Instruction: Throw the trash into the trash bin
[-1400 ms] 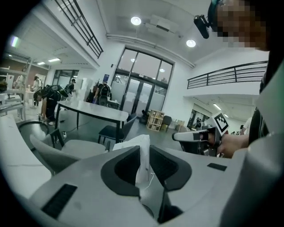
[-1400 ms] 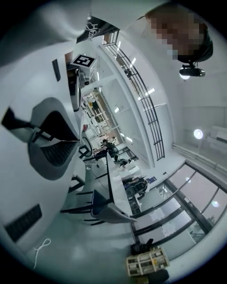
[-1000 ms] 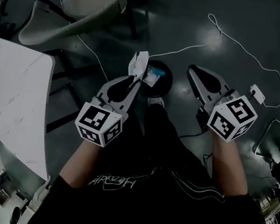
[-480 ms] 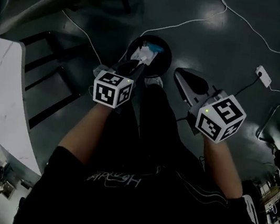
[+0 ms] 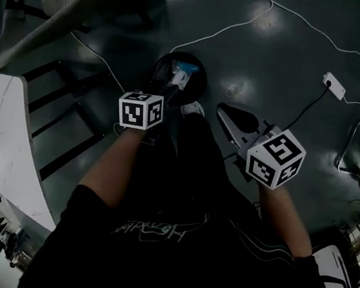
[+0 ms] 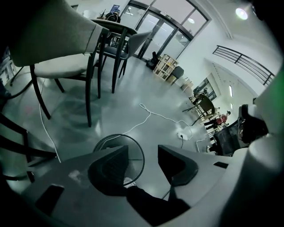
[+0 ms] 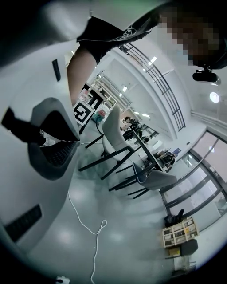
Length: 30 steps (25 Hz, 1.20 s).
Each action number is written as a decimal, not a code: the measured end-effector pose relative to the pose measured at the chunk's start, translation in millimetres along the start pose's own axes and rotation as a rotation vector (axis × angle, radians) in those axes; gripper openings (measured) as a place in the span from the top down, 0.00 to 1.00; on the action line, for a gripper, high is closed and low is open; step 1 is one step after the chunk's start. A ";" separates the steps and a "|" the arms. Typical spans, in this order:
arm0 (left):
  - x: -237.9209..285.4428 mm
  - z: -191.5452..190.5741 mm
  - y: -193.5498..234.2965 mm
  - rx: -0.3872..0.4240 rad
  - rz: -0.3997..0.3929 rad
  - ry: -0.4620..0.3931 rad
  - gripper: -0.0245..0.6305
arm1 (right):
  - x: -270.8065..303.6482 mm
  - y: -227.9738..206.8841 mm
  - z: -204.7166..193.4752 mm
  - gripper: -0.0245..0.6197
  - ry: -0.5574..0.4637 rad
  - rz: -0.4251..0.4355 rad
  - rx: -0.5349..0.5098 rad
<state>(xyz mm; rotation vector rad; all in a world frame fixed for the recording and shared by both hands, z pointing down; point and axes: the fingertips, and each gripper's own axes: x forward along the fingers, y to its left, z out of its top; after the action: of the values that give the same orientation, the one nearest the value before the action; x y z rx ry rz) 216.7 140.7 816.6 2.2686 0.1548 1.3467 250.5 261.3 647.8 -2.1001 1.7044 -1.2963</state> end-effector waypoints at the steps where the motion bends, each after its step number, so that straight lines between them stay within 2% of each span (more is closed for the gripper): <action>1: -1.9 0.0 -0.3 -0.008 0.004 0.001 0.67 | -3.1 -2.2 2.0 0.91 -0.008 -0.002 0.003; 7: -35.5 0.6 2.7 -0.079 0.032 -0.024 0.67 | -6.2 -8.0 8.7 0.91 -0.005 0.000 -0.007; 10: -64.8 10.6 -6.3 -0.076 -0.001 -0.071 0.67 | -2.3 -1.0 20.5 0.91 -0.007 0.017 -0.024; 12: -90.9 22.8 -16.1 -0.069 -0.041 -0.124 0.67 | 1.0 11.4 33.4 0.91 -0.010 0.034 -0.052; 16: -166.3 59.3 -40.4 -0.090 -0.101 -0.298 0.81 | -1.3 54.1 72.5 0.91 -0.001 0.079 -0.162; 18: -210.4 86.7 -59.4 -0.053 -0.126 -0.396 0.87 | -9.1 80.8 102.3 0.91 -0.017 0.101 -0.235; 22: -312.7 131.5 -102.0 0.105 -0.167 -0.595 0.94 | -25.7 148.0 159.7 0.91 -0.087 0.170 -0.385; 26: -415.1 125.9 -132.1 0.199 -0.163 -0.726 0.95 | -49.3 225.9 183.5 0.91 -0.144 0.254 -0.518; 30: -504.5 100.9 -148.4 0.223 -0.151 -0.835 0.95 | -75.8 309.6 187.1 0.91 -0.160 0.271 -0.744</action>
<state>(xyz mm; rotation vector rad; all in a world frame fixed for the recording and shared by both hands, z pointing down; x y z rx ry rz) 69.4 63.7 307.6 2.7369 0.1841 0.2434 153.1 145.5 310.5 -2.0855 2.5409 -0.4245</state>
